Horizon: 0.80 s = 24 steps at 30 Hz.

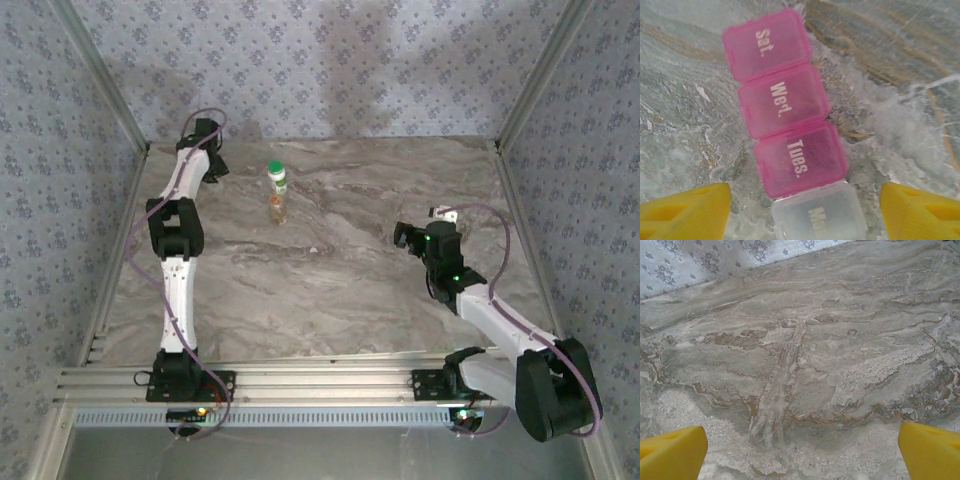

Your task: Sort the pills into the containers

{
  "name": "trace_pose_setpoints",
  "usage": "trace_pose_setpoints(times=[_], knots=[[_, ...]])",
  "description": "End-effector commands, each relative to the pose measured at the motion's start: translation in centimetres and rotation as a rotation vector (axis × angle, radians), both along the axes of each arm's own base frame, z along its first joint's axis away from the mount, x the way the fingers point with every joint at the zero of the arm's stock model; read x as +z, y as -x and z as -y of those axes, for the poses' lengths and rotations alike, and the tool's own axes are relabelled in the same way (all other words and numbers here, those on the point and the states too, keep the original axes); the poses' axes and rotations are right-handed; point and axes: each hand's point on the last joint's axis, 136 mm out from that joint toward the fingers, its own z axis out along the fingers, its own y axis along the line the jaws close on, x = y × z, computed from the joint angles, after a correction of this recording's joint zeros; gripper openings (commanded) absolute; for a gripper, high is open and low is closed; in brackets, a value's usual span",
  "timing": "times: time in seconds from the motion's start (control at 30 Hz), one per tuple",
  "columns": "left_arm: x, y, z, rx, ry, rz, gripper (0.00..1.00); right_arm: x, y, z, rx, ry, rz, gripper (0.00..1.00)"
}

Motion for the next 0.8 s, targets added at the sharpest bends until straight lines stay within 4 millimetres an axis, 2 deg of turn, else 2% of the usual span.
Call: trace_pose_setpoints(times=[0.0, 0.1, 0.47, 0.67, 0.77], knots=[[-0.4, 0.3, -0.2, 0.022, 0.031, -0.017, 0.75, 1.1, -0.5, -0.3, -0.003, -0.028, 0.015, 1.0], [-0.9, 0.4, -0.1, 0.028, 0.041, -0.023, 0.72, 1.0, -0.5, -0.4, -0.001, -0.031, 0.015, 1.0], [-1.0, 0.7, -0.3, 0.033, 0.055, -0.036, 0.49, 0.7, -0.7, -0.7, 0.004, -0.038, 0.002, 1.0], [1.3, 1.1, -0.1, 0.014, 0.04, -0.017, 0.44, 0.6, -0.8, -0.8, 0.009, -0.04, 0.001, 1.0], [3.5, 1.8, 0.3, 0.008, 0.058, 0.013, 0.44, 0.7, -0.8, -0.8, 0.012, -0.041, 0.0, 1.0]])
